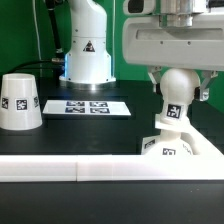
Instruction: Assemble lamp
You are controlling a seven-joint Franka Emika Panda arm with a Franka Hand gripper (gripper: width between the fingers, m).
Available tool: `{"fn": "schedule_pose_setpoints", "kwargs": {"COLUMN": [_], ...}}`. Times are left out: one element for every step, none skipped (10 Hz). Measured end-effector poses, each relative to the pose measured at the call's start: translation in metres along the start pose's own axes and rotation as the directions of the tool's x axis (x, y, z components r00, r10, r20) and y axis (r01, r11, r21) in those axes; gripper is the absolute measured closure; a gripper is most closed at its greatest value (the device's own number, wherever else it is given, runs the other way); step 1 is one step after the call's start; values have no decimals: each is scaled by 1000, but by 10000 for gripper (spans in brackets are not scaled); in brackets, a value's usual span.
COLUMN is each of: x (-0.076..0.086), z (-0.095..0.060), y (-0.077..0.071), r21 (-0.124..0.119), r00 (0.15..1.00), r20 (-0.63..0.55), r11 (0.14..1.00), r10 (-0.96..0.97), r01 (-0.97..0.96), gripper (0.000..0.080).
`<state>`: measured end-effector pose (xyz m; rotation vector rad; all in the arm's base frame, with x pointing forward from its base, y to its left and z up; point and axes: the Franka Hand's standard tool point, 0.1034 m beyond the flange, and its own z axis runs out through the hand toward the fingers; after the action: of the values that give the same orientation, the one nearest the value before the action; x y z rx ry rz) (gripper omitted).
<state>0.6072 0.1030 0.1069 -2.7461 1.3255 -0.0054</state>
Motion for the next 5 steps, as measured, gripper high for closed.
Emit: {"fn": "schedule_pose_setpoints", "kwargs": {"x": [-1,-1,-1,-6,-13], "z": [0,1,1,0,0], "y": [0,0,-1,-2,-2], "r21": [1,2,-1,-12,-18], "r00": [1000,1000,999,988,975], "r20": [3,5,0,-10,-9], "r11": [1000,1000,999,988,975], "r10": [1,-4,-51,-151,-221], "r01": [-1,4,51,151,221], "gripper": [220,117,117,104,104]}}
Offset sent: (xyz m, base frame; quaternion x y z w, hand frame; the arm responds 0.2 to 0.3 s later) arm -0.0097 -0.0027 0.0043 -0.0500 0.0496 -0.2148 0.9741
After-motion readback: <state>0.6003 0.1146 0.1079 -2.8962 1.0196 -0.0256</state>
